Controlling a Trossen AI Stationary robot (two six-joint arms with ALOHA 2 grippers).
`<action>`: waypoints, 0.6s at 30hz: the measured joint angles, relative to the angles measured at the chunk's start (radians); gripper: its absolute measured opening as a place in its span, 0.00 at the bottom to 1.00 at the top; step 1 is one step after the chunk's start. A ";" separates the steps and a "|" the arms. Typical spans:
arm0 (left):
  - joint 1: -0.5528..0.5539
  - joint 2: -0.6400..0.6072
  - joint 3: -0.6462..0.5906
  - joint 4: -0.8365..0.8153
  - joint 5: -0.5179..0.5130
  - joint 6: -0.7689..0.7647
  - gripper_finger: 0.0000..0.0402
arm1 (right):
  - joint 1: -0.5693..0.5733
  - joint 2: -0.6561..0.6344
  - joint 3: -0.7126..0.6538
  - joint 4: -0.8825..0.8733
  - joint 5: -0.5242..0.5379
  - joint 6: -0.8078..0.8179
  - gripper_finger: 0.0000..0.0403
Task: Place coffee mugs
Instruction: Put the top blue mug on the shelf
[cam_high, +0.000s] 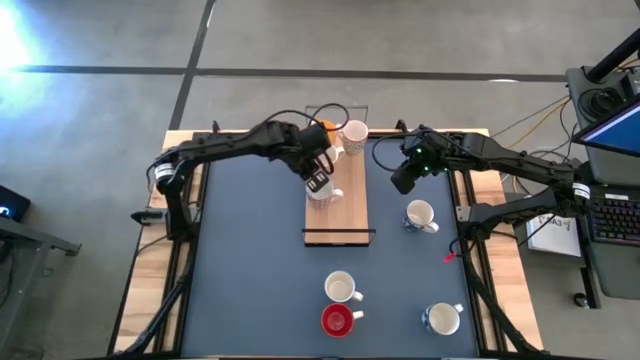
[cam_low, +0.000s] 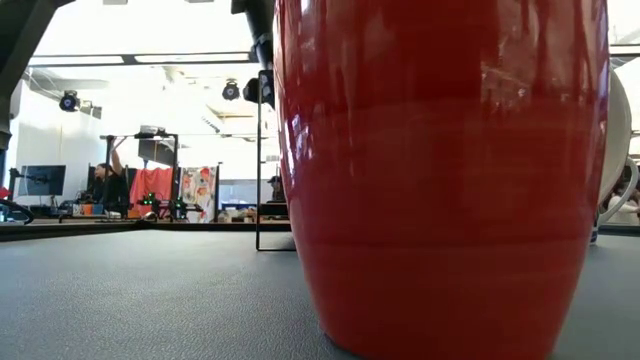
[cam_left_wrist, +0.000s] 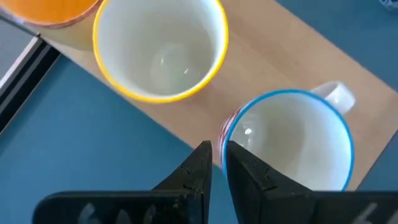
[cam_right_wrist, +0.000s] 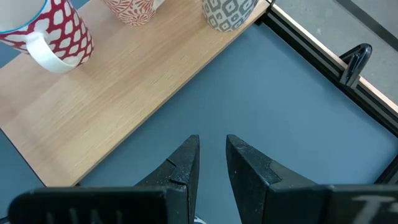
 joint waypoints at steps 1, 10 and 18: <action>0.000 -0.003 0.000 -0.014 0.000 0.000 0.07 | 0.000 0.000 0.000 0.000 0.000 0.000 0.17; -0.034 -0.133 -0.099 -0.087 -0.031 -0.047 0.07 | 0.000 0.000 0.000 0.000 0.000 0.000 0.17; -0.133 -0.381 -0.438 0.036 -0.033 -0.306 0.07 | 0.000 0.000 0.000 0.000 0.000 0.000 0.17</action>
